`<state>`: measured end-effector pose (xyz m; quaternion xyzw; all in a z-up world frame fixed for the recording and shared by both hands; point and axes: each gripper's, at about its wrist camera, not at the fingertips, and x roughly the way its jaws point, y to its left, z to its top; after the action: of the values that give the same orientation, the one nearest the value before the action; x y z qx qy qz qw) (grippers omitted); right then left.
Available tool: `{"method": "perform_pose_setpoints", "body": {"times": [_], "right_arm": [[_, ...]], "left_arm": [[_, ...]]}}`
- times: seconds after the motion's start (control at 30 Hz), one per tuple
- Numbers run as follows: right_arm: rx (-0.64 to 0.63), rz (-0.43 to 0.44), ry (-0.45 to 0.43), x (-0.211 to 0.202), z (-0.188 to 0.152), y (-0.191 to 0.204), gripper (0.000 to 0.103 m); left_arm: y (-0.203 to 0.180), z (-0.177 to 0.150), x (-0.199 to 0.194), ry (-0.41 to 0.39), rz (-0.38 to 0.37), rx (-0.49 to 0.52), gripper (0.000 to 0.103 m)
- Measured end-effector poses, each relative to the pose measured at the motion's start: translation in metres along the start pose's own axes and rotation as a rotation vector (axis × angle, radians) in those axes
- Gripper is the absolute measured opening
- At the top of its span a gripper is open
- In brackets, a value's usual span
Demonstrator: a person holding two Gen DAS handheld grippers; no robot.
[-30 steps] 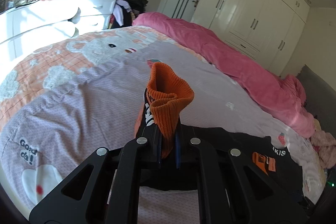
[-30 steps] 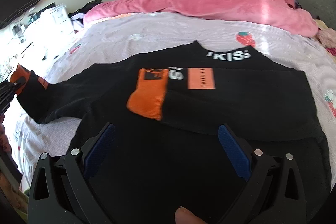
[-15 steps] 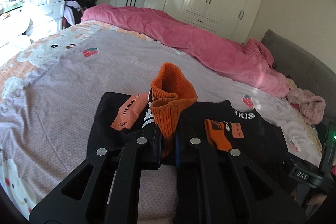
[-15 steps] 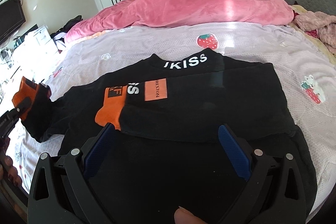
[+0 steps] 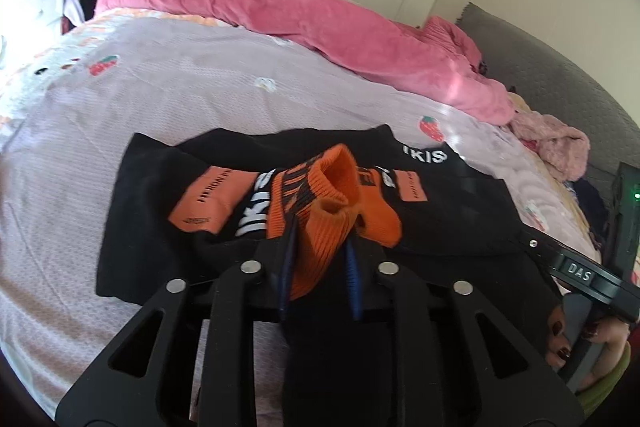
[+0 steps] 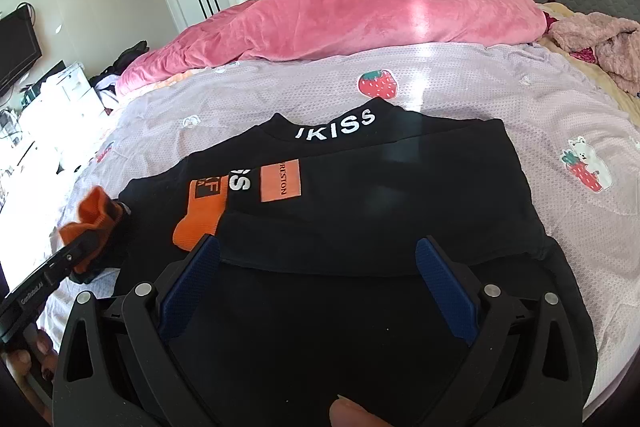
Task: Fold small clothes
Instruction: 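Carry the sleeve across the shirt body with the left tool and release, then withdraw the left tool from the folded sleeves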
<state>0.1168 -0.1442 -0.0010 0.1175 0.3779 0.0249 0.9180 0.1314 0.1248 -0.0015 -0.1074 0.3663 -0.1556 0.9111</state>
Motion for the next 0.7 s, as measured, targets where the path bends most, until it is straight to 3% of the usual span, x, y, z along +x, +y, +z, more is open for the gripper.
{"method": "perform_pose_setpoints", "body": {"times": [0.17, 0.23, 0.33, 0.47, 0.7], "right_arm": [[-0.014, 0.021, 0.010, 0.002, -0.001, 0.009, 0.098], [-0.028, 0.028, 0.012, 0.003, -0.002, 0.016, 0.098], [-0.051, 0.046, 0.020, 0.005, -0.004, 0.028, 0.098], [-0.078, 0.085, 0.044, 0.010, -0.009, 0.045, 0.098], [-0.128, 0.179, 0.088, 0.020, -0.018, 0.083, 0.098]], "left_arm": [[0.000, 0.001, -0.009, -0.027, -0.021, -0.003, 0.019], [0.003, 0.003, -0.015, -0.047, -0.027, -0.009, 0.026], [0.005, 0.006, -0.021, -0.071, -0.013, -0.012, 0.028], [0.013, 0.009, -0.022, -0.083, 0.100, -0.013, 0.030], [0.035, 0.012, -0.023, -0.074, 0.274, -0.030, 0.052]]}}
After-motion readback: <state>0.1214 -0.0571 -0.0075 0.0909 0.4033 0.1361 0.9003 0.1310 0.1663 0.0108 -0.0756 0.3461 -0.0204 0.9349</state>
